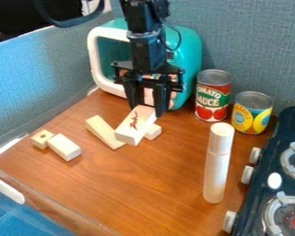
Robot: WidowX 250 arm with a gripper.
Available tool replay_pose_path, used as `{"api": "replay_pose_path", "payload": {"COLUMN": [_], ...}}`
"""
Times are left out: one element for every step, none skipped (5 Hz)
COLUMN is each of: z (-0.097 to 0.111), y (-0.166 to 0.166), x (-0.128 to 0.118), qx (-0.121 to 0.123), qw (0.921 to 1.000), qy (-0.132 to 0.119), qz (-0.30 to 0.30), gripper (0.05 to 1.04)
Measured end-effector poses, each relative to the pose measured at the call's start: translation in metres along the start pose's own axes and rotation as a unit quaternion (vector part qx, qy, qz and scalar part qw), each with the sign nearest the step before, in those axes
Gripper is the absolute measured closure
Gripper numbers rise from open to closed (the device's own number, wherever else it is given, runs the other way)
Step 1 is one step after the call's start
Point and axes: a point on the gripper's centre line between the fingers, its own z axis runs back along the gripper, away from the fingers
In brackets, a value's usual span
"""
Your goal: Move the blocks with red marking to the center of the table
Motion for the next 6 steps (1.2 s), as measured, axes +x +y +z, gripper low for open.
{"api": "replay_pose_path", "payload": {"z": [-0.024,-0.078,-0.108,-0.121,-0.123,-0.122], "y": [0.006,0.023,0.014,0.01,-0.001,-0.001], "x": [0.015,0.033,0.042,0.046,0.047,0.044], "qx": [0.006,0.071,0.075,0.068,0.058,0.058], "qw": [0.9999,0.9973,0.9967,0.9969,0.9976,0.9979], "qy": [0.01,0.014,0.01,0.023,0.013,0.012], "qz": [-0.005,-0.009,-0.028,-0.03,-0.035,-0.027], "gripper": [0.553,0.553,0.553,0.553,0.553,0.507]}}
